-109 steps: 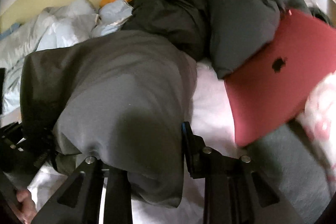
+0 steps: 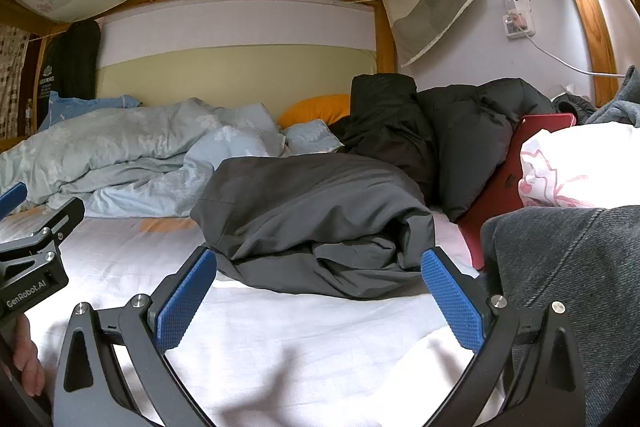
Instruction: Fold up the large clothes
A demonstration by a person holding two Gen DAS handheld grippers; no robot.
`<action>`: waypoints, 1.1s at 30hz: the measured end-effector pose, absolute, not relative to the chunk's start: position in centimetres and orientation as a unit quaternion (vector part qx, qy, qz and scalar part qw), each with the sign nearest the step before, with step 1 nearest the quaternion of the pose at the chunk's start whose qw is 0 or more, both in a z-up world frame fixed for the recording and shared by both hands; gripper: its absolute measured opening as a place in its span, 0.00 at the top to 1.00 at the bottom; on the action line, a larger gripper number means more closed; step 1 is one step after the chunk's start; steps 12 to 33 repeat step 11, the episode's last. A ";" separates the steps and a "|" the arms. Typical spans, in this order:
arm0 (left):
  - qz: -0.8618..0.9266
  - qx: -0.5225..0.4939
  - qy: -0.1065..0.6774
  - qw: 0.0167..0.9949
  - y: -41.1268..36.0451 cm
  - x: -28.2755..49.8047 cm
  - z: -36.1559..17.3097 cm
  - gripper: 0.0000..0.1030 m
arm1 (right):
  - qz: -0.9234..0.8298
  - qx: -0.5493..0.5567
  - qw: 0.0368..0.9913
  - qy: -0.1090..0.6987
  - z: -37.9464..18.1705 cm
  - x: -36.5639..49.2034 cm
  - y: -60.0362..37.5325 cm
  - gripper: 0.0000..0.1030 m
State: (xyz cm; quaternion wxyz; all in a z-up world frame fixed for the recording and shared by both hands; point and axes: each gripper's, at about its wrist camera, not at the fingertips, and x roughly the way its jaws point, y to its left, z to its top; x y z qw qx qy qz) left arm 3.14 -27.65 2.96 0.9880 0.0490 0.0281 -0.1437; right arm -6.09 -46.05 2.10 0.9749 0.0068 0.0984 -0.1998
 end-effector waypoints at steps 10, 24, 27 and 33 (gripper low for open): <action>-0.091 0.082 0.011 0.992 -28.9 2.6 2.7 0.00 | -0.203 -0.004 0.972 0.117 1.8 -4.9 -46.2 0.00; -0.090 0.081 0.015 0.993 -28.9 2.8 2.7 0.00 | -0.210 -0.007 0.970 0.119 1.8 -4.8 -46.2 0.00; -0.090 0.081 0.015 0.993 -28.9 2.8 2.7 0.00 | -0.210 -0.007 0.970 0.119 1.8 -4.8 -46.2 0.00; -0.090 0.081 0.015 0.993 -28.9 2.8 2.7 0.00 | -0.210 -0.007 0.970 0.119 1.8 -4.8 -46.2 0.00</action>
